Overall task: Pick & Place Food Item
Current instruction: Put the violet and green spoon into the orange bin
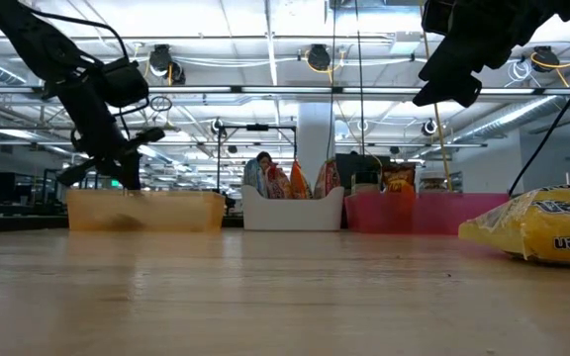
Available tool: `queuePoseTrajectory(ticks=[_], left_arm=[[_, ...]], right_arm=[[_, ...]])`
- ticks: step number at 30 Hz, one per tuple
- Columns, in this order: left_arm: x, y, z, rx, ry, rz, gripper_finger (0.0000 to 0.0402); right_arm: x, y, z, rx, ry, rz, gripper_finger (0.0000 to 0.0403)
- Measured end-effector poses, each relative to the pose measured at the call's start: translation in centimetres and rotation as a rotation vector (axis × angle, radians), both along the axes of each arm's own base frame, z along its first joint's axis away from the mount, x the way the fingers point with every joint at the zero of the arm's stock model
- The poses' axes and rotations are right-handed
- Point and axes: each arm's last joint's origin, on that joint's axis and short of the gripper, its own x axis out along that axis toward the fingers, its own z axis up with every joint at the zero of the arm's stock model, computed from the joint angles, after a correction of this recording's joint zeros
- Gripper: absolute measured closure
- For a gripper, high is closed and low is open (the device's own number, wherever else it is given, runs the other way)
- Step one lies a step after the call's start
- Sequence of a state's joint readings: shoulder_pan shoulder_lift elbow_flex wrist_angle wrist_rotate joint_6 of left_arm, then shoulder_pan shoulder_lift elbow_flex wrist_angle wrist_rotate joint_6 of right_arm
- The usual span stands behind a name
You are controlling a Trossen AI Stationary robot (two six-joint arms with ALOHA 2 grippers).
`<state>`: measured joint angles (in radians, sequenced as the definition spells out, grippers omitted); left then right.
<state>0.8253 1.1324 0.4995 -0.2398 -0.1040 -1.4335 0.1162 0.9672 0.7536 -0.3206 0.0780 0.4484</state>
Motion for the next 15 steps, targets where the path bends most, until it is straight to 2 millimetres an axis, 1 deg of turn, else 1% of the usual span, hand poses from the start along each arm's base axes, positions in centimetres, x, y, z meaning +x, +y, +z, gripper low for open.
queuePoseTrajectory(ticks=[3,9,15], left_arm=[[-0.06,0.12,0.04,0.001,-0.01,0.01,0.0398],[-0.46,0.52,0.06,-0.028,-0.051,0.015,0.0372],[-0.49,0.56,0.08,-0.027,-0.053,0.017,0.0357]], right_arm=[[0.0,0.0,0.0,0.0,0.0,0.0,0.0193],[0.0,0.0,-0.01,0.0,0.001,0.0,0.0193],[-0.04,0.01,-0.05,0.008,0.006,-0.005,0.0193]])
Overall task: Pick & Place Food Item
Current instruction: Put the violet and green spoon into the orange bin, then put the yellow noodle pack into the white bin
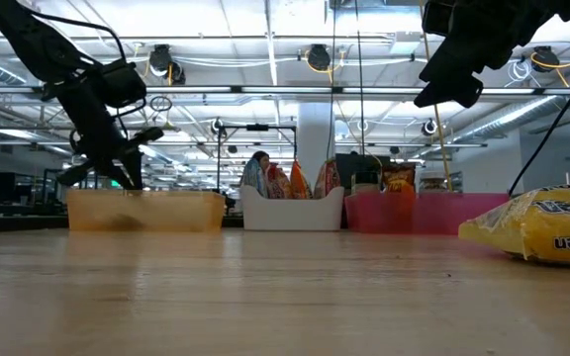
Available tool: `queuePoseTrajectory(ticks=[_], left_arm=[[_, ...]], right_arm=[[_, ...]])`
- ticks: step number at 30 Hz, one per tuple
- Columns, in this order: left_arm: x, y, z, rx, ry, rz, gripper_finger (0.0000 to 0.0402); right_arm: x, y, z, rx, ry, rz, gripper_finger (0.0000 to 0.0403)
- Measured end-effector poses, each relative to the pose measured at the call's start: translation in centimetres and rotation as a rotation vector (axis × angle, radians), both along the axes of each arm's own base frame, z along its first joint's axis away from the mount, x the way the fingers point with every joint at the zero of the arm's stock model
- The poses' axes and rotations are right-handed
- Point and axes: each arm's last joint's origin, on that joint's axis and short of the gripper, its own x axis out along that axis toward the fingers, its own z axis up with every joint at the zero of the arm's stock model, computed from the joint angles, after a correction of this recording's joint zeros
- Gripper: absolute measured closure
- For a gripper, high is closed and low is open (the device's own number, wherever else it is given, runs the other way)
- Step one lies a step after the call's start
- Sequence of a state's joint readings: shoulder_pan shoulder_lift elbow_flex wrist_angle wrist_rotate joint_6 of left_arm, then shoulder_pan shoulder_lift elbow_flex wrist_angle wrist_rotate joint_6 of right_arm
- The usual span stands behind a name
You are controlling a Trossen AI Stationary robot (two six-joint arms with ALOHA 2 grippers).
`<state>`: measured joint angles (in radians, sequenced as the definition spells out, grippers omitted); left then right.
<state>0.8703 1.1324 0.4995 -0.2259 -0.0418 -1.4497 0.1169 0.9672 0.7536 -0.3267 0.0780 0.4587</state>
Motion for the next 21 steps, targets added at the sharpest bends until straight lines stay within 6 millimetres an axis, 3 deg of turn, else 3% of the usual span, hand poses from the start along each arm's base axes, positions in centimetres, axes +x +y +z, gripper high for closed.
queuePoseTrajectory(ticks=[21], left_arm=[[0.54,0.57,0.76,0.107,-0.044,-0.06,0.0274]], right_arm=[[0.0,0.0,0.0,0.001,0.0,0.0,0.0193]])
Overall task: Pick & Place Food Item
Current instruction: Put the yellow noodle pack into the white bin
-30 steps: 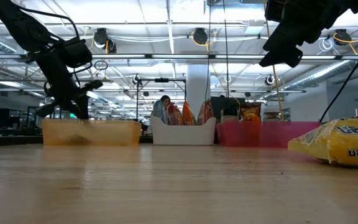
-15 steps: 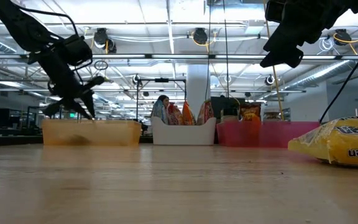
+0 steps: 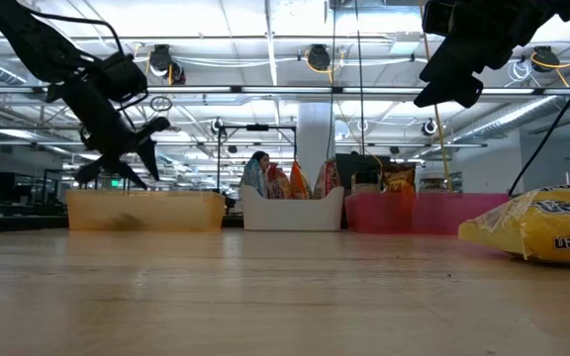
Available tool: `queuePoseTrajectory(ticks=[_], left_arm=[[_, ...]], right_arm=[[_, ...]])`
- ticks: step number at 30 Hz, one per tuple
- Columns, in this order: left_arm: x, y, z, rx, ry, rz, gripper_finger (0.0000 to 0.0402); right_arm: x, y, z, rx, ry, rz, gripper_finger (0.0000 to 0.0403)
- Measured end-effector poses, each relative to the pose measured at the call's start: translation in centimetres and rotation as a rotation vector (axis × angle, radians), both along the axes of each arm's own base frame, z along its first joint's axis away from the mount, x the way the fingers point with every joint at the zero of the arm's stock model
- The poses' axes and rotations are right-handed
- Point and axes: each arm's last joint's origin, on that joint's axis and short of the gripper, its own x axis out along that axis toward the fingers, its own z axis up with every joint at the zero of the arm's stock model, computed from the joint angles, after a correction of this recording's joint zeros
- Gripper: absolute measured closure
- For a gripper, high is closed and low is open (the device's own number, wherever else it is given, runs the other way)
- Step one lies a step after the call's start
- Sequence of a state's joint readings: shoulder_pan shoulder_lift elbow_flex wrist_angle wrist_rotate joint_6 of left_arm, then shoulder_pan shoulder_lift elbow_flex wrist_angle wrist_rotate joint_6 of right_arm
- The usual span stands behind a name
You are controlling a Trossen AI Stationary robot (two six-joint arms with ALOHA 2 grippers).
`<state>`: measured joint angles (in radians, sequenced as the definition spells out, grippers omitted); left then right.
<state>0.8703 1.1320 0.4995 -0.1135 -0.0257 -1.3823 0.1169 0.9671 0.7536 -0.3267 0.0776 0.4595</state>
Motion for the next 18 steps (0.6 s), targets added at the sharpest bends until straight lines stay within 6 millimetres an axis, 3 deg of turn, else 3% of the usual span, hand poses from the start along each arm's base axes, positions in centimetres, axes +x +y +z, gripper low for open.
queuePoseTrajectory(ticks=[5,10,15,18], left_arm=[[0.3,0.2,0.4,0.025,-0.061,-0.036,0.0269],[1.2,0.8,2.2,0.167,-0.223,-0.128,0.0268],[2.1,1.3,5.2,0.407,-0.454,-0.275,0.0268],[2.4,0.9,7.8,0.64,-0.596,-0.39,0.0268]], right_arm=[[0.0,0.0,0.0,0.0,-0.001,0.0,0.0193],[0.0,0.0,0.1,0.001,-0.006,0.0,0.0193],[0.0,0.0,0.1,0.001,-0.009,0.0,0.0193],[0.0,0.0,0.1,0.001,-0.009,0.0,0.0193]])
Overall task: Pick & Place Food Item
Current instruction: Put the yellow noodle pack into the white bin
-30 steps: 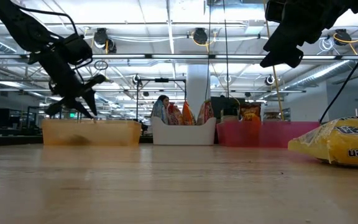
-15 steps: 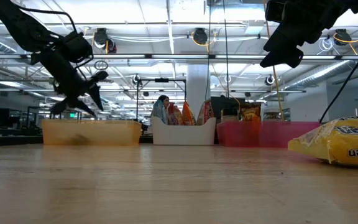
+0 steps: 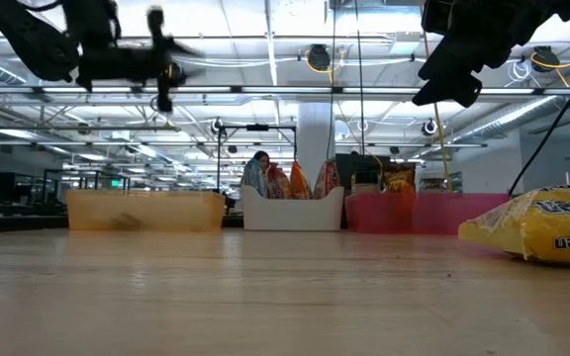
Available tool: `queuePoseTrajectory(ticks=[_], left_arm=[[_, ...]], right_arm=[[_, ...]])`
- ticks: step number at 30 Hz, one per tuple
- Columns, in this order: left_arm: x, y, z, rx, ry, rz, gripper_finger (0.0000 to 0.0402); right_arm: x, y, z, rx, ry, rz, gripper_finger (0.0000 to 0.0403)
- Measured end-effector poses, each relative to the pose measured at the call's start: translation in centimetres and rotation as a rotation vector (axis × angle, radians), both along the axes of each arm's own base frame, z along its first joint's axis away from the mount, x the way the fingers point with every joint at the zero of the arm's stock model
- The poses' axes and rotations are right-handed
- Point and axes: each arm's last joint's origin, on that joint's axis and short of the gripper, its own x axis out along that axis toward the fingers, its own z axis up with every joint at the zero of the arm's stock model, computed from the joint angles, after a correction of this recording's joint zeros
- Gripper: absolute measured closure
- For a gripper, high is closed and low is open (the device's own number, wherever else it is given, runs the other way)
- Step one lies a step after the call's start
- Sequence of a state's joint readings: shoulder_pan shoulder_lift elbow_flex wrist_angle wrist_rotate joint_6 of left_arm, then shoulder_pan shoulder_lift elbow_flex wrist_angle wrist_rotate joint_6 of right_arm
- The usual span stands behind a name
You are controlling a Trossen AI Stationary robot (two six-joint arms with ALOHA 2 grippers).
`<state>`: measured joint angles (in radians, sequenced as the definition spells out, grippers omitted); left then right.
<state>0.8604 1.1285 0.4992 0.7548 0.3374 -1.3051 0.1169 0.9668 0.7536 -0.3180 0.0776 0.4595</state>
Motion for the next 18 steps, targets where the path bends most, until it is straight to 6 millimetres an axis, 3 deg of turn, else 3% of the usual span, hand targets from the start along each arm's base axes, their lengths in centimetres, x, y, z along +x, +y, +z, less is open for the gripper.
queuePoseTrajectory(ticks=[6,14,18], left_arm=[[-0.3,-3.3,4.8,0.406,-0.269,-0.082,0.0268],[-0.8,-8.7,7.6,0.65,-0.341,-0.085,0.0268],[0.0,-10.7,9.7,0.704,-0.277,-0.125,0.0268]], right_arm=[[0.2,0.0,0.3,0.004,-0.04,-0.002,0.0193],[1.2,-0.3,2.2,0.027,-0.258,-0.022,0.0193],[1.6,-1.0,3.7,0.038,-0.413,-0.052,0.0193]])
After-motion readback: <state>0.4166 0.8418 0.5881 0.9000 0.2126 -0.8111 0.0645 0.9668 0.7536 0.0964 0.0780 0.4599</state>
